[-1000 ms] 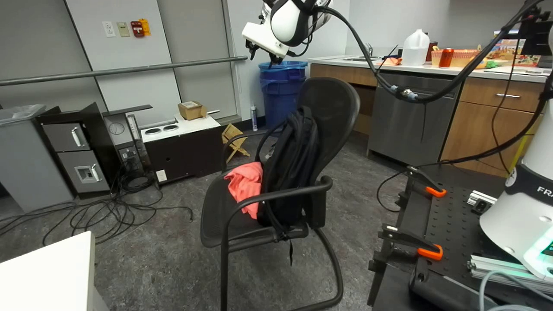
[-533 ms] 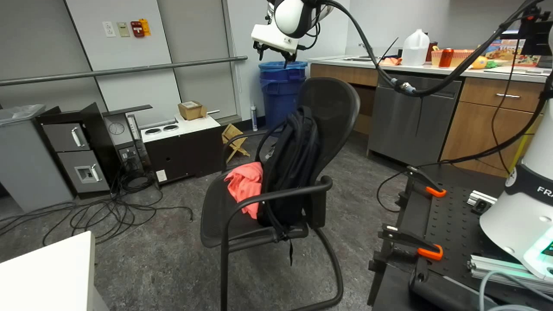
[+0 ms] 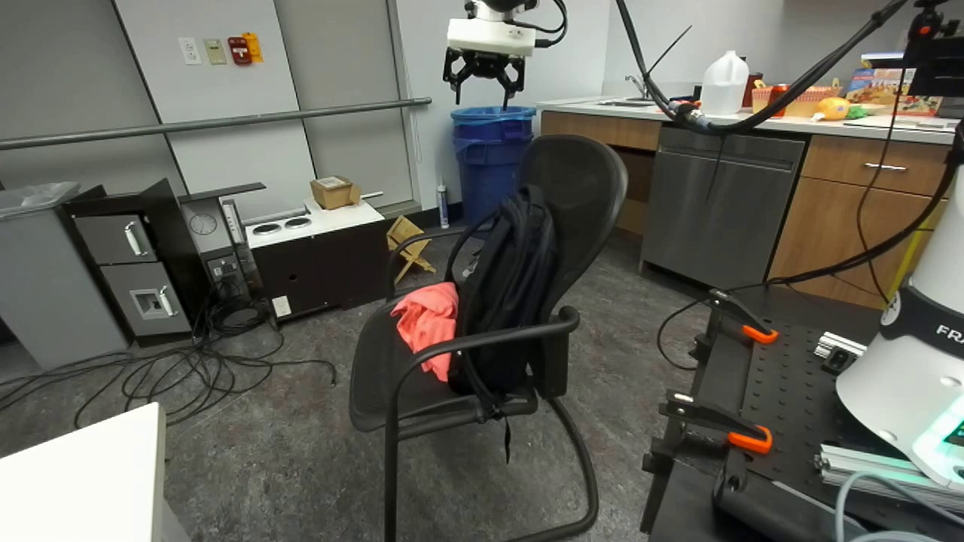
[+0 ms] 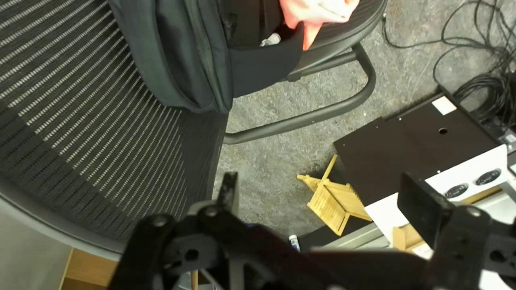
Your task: Remove the orange cloth from the head rest and put it on the sink
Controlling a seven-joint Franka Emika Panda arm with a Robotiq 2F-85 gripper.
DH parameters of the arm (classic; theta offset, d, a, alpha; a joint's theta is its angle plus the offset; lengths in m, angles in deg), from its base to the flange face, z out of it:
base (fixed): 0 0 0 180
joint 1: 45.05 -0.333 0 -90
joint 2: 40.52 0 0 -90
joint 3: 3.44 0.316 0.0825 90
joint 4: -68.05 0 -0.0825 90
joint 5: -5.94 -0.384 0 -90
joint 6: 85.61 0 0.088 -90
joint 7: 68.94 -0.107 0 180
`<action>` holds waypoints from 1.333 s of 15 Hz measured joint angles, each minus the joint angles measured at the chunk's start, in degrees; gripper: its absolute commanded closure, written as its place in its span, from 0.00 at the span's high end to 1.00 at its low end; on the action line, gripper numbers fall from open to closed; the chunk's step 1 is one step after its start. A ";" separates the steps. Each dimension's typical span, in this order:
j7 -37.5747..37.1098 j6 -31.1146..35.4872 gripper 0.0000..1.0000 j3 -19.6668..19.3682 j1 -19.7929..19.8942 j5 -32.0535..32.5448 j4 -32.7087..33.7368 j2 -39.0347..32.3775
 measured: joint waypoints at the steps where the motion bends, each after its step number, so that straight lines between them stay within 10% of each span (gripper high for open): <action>1: 1.51 -1.79 1.00 1.11 1.15 -0.50 0.26 0.55; 20: 7.07 -6.20 1.00 4.38 6.51 -0.70 1.06 2.36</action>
